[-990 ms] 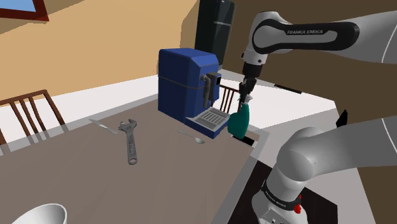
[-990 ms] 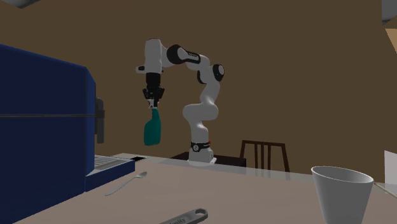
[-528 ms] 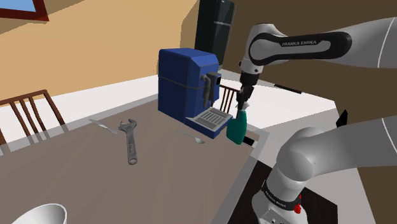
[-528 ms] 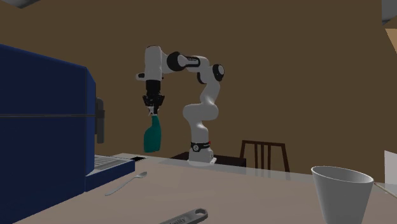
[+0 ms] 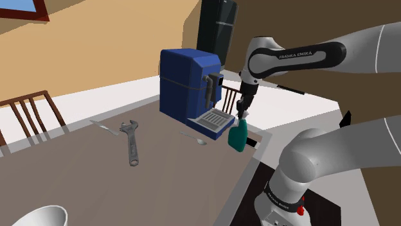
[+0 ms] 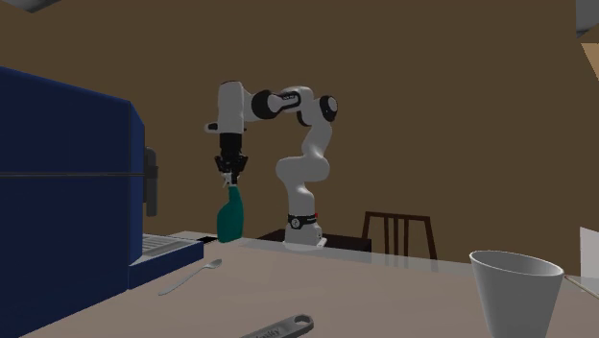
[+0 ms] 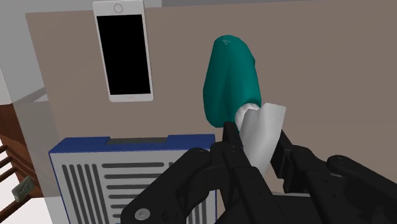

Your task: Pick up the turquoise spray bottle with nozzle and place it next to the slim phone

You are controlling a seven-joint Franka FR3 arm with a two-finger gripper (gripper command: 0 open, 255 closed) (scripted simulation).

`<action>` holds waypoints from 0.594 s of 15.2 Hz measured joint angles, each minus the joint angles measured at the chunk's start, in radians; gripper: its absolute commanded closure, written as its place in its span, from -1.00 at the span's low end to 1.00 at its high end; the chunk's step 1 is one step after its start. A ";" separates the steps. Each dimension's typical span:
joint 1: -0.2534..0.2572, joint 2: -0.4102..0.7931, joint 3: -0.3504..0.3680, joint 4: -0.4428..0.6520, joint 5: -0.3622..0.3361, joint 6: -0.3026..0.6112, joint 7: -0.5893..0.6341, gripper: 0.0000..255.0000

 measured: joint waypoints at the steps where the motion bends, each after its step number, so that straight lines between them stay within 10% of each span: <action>1: -0.002 0.000 -0.003 -0.011 -0.003 0.011 -0.001 1.00; 9: -0.002 0.010 -0.007 -0.044 -0.007 0.055 0.004 1.00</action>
